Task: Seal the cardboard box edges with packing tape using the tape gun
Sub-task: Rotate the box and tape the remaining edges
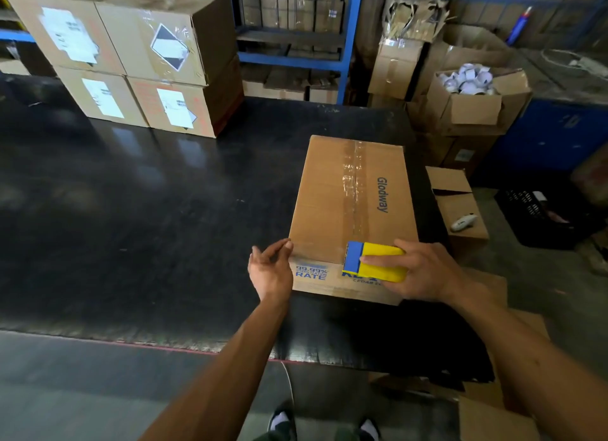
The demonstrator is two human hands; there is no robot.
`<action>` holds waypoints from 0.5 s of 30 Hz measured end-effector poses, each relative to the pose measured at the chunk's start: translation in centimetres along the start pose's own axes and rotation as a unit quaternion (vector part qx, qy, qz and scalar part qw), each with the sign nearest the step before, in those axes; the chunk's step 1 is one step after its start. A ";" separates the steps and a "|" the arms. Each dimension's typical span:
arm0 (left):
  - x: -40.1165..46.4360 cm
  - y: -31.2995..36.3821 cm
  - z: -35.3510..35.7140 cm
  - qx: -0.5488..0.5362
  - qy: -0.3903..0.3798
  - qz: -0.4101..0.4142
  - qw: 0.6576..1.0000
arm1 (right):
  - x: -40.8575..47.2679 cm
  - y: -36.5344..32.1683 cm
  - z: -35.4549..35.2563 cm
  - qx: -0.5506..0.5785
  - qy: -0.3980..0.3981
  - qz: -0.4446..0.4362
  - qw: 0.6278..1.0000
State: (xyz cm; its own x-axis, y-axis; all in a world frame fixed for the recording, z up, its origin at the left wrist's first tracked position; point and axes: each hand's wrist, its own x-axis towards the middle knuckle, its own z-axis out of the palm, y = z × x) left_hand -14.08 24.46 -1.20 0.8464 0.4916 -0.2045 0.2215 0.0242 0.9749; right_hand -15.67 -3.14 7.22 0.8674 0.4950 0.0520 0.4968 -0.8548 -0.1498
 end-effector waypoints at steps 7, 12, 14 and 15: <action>0.1 -1.0 0.0 0.054 0.016 0.033 0.998 | 0.1 -0.9 0.2 -0.024 -0.030 -0.002 0.999; 0.9 -1.8 0.5 0.074 0.020 0.031 0.997 | 0.3 -1.4 0.3 -0.036 -0.055 0.011 0.998; 1.1 -2.2 0.6 0.074 0.018 0.038 0.996 | 0.3 -1.7 0.3 -0.045 -0.067 0.016 0.997; 1.3 -2.5 0.6 0.073 0.019 0.042 0.996 | 0.4 -1.7 0.3 -0.050 -0.070 0.018 0.996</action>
State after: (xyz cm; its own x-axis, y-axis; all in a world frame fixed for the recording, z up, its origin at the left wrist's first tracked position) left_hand -13.27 24.48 -3.95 0.8467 0.5189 -0.1175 0.2221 -0.1440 0.9643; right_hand -16.18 -1.41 7.19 0.8755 0.4746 -0.0909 0.4721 -0.8802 -0.0488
